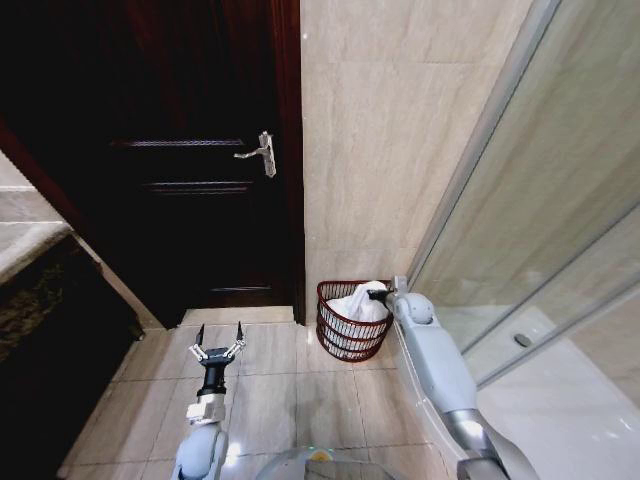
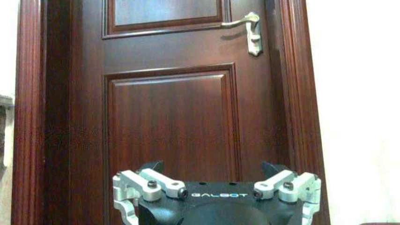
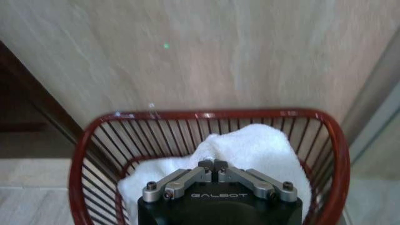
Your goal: Discard the used towel into the hamper.
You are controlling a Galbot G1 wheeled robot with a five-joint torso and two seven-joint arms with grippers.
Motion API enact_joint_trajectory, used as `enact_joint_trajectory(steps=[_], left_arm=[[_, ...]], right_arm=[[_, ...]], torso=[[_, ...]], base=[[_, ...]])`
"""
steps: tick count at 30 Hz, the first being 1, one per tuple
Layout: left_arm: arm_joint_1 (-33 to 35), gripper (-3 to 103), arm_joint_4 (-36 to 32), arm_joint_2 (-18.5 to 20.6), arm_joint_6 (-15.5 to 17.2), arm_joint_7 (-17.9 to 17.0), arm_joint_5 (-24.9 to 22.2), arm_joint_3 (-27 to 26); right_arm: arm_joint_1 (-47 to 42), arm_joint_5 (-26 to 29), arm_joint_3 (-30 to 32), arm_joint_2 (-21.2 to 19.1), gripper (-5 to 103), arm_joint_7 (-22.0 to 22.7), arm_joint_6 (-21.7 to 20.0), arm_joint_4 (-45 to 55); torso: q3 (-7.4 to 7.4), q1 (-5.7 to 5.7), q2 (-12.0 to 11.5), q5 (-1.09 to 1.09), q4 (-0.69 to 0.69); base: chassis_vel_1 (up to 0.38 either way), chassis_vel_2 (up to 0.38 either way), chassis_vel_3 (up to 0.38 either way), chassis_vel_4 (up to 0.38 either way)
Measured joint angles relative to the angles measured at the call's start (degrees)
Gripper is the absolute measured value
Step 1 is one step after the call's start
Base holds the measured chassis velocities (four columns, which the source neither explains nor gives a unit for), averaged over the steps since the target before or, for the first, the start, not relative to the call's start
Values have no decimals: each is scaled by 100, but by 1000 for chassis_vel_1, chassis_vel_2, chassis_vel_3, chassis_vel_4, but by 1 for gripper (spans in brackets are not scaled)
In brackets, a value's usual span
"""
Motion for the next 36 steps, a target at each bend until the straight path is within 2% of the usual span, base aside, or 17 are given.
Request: enact_joint_trajectory(steps=[6, 11, 18, 28, 36], left_arm=[[-31, 100, -39, 14, 47, 0, -35, -41], [-40, 100, 52, 44, 9, -10, -114, -56], [-83, 100, 306, 140, -101, -25, -222, -78], [-156, 100, 380, 116, -112, -27, -223, -74], [-194, 100, 387, 83, -91, -29, -201, -80]], right_arm=[[98, -411, 163, 43, 1, -277, 5, -610], [227, -566, 275, 144, 1, -306, 22, -904], [518, -859, 392, 449, 1, -420, 180, -1244], [791, -1047, 393, 725, 1, -451, 255, -1640], [965, -1311, 514, 1044, 1, -531, 474, -2100]], torso=[[0, 0, 0, 0, 0], [0, 0, 0, -1, 1], [0, 0, 0, -1, 1], [0, 0, 0, -1, 1], [0, 0, 0, -1, 1]], base=[[0, 0, 0, 0], [0, 0, 0, 0], [0, 0, 0, 0], [0, 0, 0, 0], [0, 0, 0, 0]])
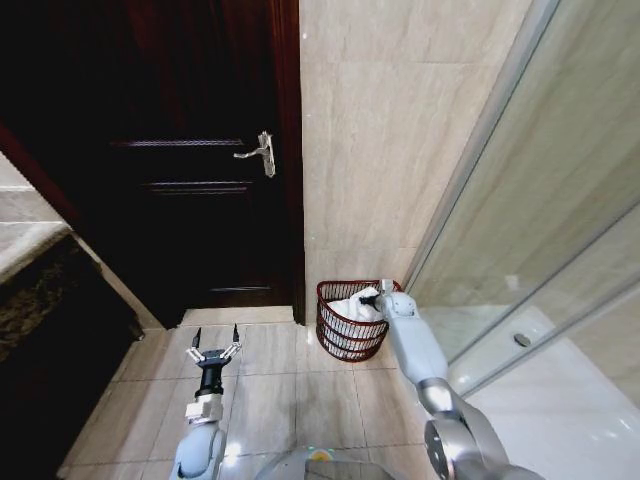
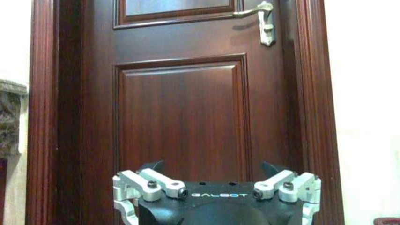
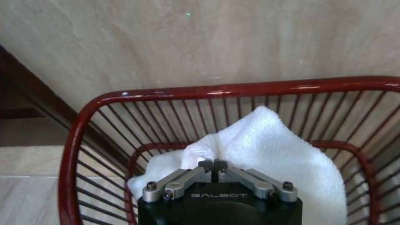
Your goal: Discard the used towel into the hamper.
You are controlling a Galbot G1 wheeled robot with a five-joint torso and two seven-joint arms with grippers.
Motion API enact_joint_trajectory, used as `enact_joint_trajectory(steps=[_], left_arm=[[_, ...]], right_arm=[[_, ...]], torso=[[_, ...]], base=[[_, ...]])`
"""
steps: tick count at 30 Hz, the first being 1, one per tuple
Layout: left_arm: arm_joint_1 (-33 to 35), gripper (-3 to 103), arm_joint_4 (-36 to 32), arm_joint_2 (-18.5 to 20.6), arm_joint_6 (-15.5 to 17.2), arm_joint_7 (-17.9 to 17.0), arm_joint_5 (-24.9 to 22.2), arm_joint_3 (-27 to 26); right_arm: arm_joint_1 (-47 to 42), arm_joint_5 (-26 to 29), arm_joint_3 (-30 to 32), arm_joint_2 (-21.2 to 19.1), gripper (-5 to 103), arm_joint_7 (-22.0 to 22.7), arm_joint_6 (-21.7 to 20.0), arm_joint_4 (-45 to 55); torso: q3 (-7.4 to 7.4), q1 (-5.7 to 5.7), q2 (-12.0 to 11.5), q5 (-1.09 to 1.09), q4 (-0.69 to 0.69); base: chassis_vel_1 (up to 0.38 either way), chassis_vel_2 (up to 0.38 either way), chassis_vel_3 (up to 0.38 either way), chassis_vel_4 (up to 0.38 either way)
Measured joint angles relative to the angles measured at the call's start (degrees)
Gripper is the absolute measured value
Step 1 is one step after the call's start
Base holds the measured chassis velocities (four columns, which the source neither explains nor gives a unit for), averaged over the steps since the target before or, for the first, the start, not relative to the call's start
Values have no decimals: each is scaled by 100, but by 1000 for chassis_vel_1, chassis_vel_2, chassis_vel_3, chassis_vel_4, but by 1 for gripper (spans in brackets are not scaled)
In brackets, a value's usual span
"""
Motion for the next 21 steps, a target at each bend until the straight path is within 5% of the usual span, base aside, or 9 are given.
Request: enact_joint_trajectory(steps=[18, 21], left_arm=[[-21, 100, 27, 26, 9, -8, -12, -20], [-29, 100, 26, 25, 9, -8, -11, -19]], right_arm=[[123, -733, 413, 92, -3, -281, 296, -581], [61, -678, 322, 51, 7, -326, 240, -400]], torso=[[0, 0, 0, 0, -1], [0, 0, 0, 0, 0]], base=[[0, 0, 0, 0], [0, 0, 0, 0]])
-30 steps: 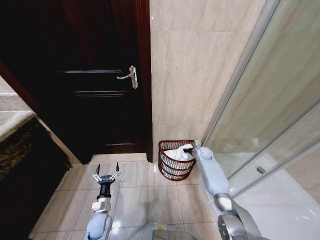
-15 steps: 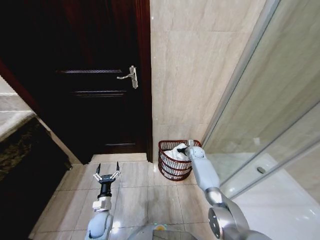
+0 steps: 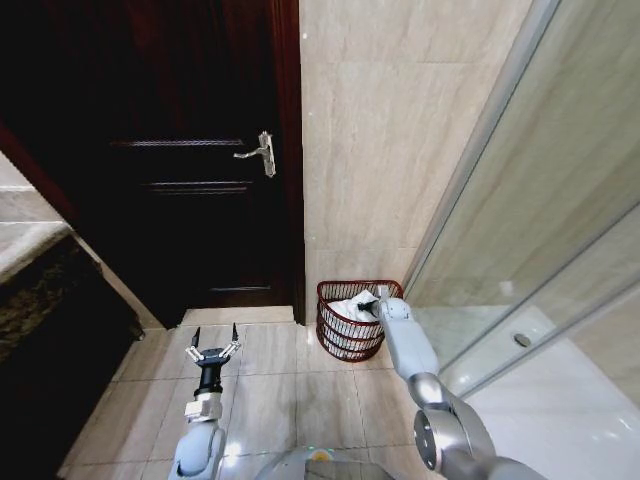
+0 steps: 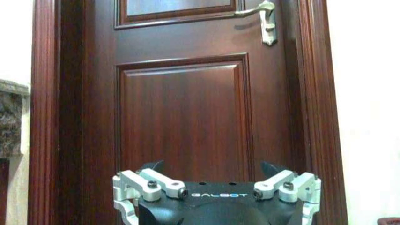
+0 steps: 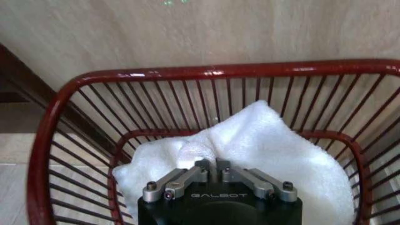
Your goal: Discard the used towel into the hamper.
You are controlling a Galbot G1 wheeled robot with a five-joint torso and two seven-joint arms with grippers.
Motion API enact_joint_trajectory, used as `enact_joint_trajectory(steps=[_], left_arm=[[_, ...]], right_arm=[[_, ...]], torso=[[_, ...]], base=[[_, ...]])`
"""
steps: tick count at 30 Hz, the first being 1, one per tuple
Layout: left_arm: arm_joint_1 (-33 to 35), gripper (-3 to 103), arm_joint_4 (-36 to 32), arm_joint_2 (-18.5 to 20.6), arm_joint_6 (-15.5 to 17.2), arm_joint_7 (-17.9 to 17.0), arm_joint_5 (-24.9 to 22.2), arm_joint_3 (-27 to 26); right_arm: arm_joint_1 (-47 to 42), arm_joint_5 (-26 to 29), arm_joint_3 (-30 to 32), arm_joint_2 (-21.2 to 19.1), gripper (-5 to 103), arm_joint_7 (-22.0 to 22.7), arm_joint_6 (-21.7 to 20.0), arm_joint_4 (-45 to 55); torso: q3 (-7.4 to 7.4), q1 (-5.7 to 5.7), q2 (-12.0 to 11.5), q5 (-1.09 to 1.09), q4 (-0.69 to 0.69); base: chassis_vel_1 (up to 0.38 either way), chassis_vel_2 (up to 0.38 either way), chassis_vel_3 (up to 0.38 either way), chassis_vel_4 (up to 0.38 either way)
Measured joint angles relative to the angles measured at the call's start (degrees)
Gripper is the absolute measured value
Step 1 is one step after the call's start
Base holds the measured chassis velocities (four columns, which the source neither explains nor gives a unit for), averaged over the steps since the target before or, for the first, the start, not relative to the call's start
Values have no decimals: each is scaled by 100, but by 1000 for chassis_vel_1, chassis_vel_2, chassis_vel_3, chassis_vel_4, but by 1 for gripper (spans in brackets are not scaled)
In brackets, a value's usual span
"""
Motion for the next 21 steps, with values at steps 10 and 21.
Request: enact_joint_trajectory(steps=[10, 21], left_arm=[[-14, 100, -79, -32, 82, -4, 26, 21], [-71, 100, -218, -113, 246, 36, 140, 101]], right_arm=[[-432, 601, -450, -443, 44, 41, -201, 1027], [-1281, 1136, -639, -895, 88, 243, -261, 2857]], torso=[[0, 0, 0, 1, 0], [0, 0, 0, 1, 0]], base=[[0, 0, 0, 0], [0, 0, 0, 0]])
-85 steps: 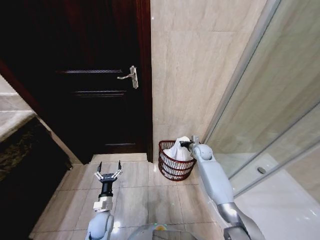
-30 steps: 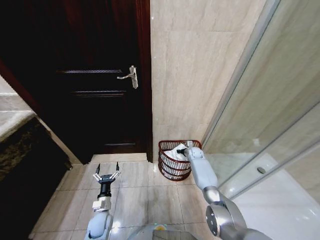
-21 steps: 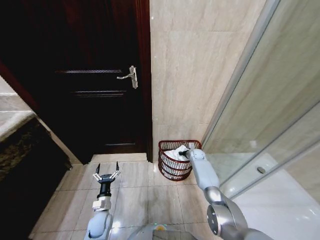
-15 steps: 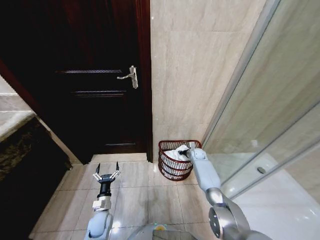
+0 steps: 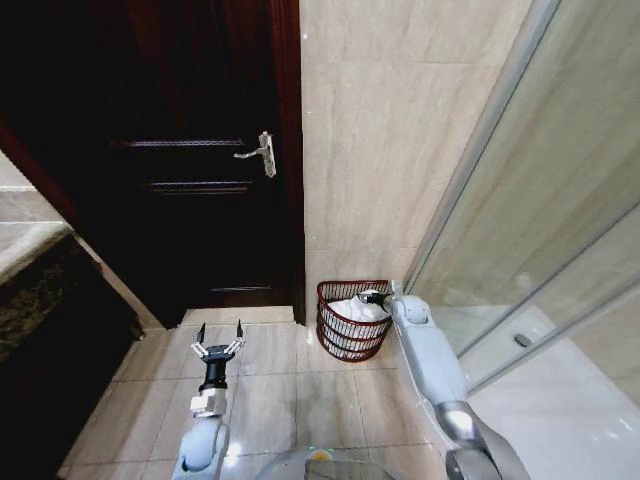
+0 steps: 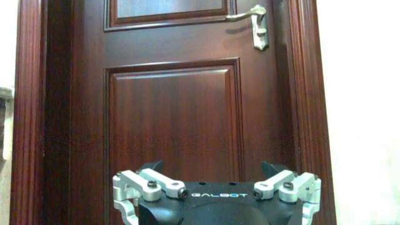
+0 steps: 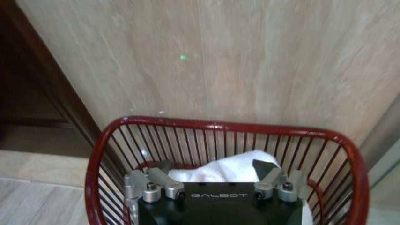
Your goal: Discard the used towel into the hamper.
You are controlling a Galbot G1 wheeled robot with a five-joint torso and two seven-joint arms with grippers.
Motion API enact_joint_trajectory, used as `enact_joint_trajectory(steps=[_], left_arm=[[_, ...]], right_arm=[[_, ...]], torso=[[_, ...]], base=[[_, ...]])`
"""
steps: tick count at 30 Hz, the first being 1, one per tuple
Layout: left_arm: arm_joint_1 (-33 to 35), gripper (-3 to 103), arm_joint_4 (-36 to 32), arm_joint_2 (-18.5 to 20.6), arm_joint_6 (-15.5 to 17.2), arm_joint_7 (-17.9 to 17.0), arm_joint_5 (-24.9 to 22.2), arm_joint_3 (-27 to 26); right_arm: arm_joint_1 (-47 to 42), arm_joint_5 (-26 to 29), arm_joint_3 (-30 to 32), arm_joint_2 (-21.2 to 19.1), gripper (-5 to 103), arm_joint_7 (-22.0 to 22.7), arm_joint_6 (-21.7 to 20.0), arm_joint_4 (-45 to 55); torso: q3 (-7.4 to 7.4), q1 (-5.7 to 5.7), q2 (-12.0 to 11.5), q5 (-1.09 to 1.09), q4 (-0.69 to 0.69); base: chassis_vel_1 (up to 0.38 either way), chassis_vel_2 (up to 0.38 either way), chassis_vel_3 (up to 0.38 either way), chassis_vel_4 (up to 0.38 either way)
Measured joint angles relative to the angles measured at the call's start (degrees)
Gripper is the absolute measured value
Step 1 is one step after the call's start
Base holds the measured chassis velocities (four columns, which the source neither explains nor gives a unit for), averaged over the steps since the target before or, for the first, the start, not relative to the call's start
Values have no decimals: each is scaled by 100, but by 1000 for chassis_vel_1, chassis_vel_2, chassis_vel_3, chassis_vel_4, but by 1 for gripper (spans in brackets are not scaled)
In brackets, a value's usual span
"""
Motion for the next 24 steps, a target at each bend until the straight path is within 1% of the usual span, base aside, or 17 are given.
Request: enact_joint_trajectory(steps=[2, 4, 5, 6, 7, 8, 9, 10, 11, 13, 15, 17, 18, 20, 21, 22, 24], left_arm=[[0, 100, -13, -4, 10, 0, 0, 0], [4, 100, -82, -13, 58, 1, 0, 3], [8, 100, -110, -20, 75, 2, 0, 18], [8, 100, -110, -20, 75, 2, 0, 18], [9, 100, -125, -31, 82, 2, 0, 32], [7, 100, -133, -57, 93, 3, 0, 48], [7, 100, -133, -57, 93, 3, 0, 48], [1, 100, -135, -94, 113, 8, 2, 60], [-13, 100, -135, -139, 131, 10, 2, 73], [-46, 100, -133, -238, 156, 11, 3, 78], [-54, 100, -129, -260, 160, 13, 4, 80], [-52, 100, -88, -297, 178, 16, 11, 93], [-52, 100, -88, -297, 178, 16, 11, 93], [-13, 100, -87, -297, 189, 19, 25, 98], [52, 100, -112, -319, 227, 66, 52, 98], [88, 100, -139, -345, 254, 117, 66, 96], [115, 100, -168, -370, 276, 163, 79, 91]], right_arm=[[-55, 7, 15, -9, 88, 7, 45, 72], [-481, 22, 157, -45, 97, 17, 706, 561], [-741, -13, 260, -30, 99, 1, 1159, 816], [-741, -13, 260, -30, 99, 1, 1159, 816], [-932, -42, 348, 14, 100, -16, 1521, 988], [-1174, -84, 450, 105, 100, -9, 1987, 1163], [-1174, -84, 450, 105, 100, -9, 1987, 1163], [-1403, -173, 568, 240, 100, 22, 2449, 1298], [-1610, -279, 679, 388, 100, 87, 2819, 1436], [-1936, -362, 804, 589, 100, 257, 3259, 1704], [-2031, -374, 828, 635, 100, 310, 3346, 1787], [-2600, -382, 919, 821, 100, 442, 3643, 2298], [-2600, -382, 919, 821, 100, 442, 3643, 2298], [-2892, -385, 933, 845, 100, 489, 3875, 2462], [-3112, -386, 936, 834, 100, 592, 4116, 2546], [-3217, -386, 942, 826, 100, 651, 4219, 2582], [-3316, -387, 967, 825, 100, 684, 4298, 2623]], torso=[[0, 0, 0, 0, 0], [0, 0, 0, 0, 0], [0, 0, 0, 0, -1], [0, 0, 0, 0, -1], [0, 0, 0, 0, -1], [-1, 0, 0, 0, -1], [-1, 0, 0, 0, -1], [0, 0, 0, 0, -1], [0, 0, 0, 1, -1], [0, 0, 0, 0, 0], [-1, 0, 0, 0, 0], [-1, 0, 0, -1, 0], [-1, 0, 0, -1, 0], [-1, 0, 0, -1, -1], [-1, -1, 0, 0, -1], [-1, -1, 1, -1, -1], [-1, -1, 1, -1, 0]], base=[[0, 0, 0, 0], [0, 0, 0, 0], [0, 0, 0, 0], [0, 0, 0, 0], [0, 0, 0, 0], [0, 0, 0, 0], [0, 0, 0, 0], [0, 0, 0, 0], [0, 0, 0, 0], [0, 0, 0, 0], [0, 0, 0, 0], [0, 0, 0, 0], [0, 0, 0, 0], [0, 0, 0, 0], [0, 0, 0, 0], [0, 0, 0, 0], [0, 0, 0, 0]])
